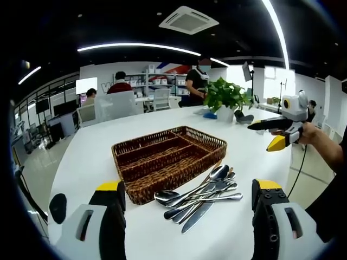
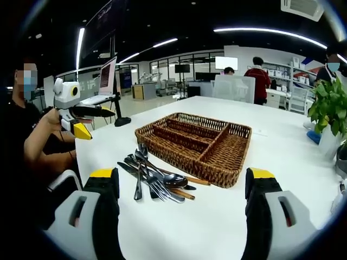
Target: Arrange the knives, forks, and spoons in their matching storage slots by inserting each utensil handle-first until every utensil is classified and aligned in the correct compartment
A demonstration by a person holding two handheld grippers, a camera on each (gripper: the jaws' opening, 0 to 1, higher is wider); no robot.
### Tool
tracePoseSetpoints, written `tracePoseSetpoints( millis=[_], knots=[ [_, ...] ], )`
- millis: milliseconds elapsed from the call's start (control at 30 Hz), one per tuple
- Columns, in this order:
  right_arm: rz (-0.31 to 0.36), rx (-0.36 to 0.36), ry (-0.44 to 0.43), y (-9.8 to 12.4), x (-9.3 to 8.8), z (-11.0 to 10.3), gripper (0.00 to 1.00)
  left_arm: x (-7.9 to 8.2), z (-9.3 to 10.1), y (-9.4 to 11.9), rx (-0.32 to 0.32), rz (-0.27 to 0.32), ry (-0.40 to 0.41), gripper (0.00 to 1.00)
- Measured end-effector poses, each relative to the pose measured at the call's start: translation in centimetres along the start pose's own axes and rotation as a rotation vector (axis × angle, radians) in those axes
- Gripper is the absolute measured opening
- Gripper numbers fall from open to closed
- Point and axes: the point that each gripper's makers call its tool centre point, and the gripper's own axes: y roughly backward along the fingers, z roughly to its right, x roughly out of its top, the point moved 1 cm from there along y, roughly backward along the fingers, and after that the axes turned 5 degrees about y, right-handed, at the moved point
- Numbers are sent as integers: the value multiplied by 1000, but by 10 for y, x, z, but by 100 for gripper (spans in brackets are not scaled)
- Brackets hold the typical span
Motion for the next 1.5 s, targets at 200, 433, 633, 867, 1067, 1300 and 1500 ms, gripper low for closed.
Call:
tracePoseSetpoints(
  millis=[200,433,633,867,1067,1300,1500],
  knots=[
    [2,-5,0,0,0,1,100,-1,-1,0,1,-1,0,99],
    [-1,-5,-3,0,-1,2,99,-4,-1,-1,0,-7,4,99],
    [-3,-5,-6,-1,-2,2,99,-4,0,-1,-6,-7,6,99],
    [-6,-6,-6,0,-3,2,98,-7,0,-1,-9,-10,13,99],
    [-9,-11,-7,0,-4,3,98,-8,-3,-1,1,-9,20,99],
    [-11,-15,-8,0,-5,5,98,-6,-8,0,20,-6,18,99],
    [-17,-12,-6,-2,-6,3,97,-7,-9,1,28,-8,19,99]
  ],
)
